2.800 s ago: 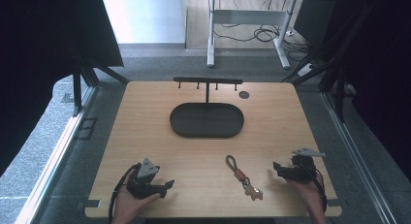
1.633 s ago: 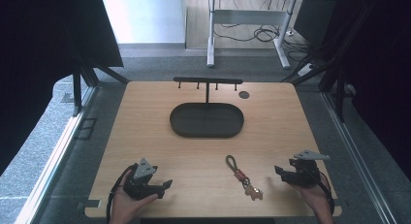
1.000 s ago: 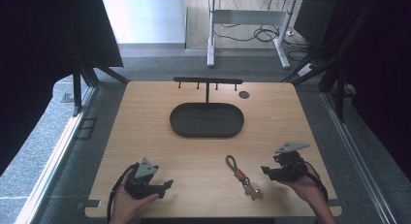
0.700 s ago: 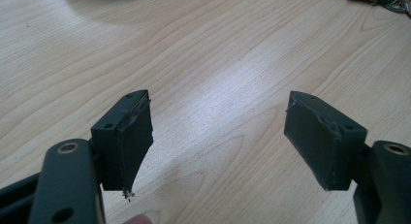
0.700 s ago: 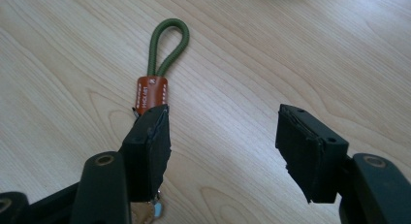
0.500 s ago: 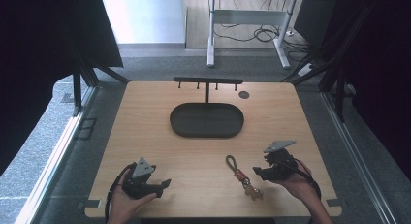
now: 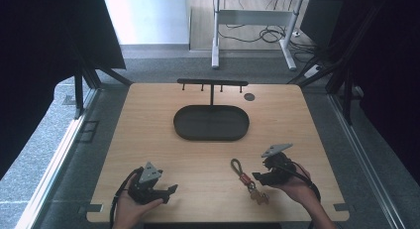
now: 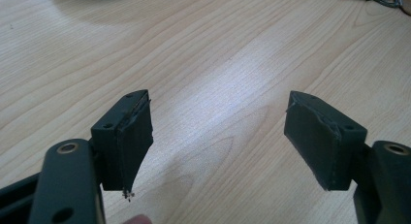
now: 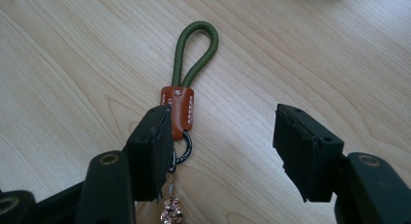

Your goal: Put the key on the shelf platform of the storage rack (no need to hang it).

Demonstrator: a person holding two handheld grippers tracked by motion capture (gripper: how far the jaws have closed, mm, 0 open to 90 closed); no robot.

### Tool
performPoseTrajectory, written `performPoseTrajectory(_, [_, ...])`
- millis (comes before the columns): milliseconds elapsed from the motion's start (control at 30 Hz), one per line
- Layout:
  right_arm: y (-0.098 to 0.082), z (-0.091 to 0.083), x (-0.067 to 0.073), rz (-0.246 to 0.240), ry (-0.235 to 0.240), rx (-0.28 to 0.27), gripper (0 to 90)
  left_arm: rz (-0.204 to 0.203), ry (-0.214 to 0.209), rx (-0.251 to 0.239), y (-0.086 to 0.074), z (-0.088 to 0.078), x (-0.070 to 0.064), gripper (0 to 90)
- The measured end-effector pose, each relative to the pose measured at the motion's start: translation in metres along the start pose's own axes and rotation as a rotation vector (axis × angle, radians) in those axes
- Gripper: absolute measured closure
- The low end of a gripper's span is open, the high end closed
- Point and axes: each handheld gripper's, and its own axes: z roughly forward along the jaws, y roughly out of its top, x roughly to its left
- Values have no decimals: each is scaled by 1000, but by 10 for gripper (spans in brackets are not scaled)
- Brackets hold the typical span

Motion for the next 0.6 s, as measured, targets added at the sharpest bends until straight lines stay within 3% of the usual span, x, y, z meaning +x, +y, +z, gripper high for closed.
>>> performPoseTrajectory(600, [1,21,14,-25,29,54,409,6,-5,1,0,1,-2,262])
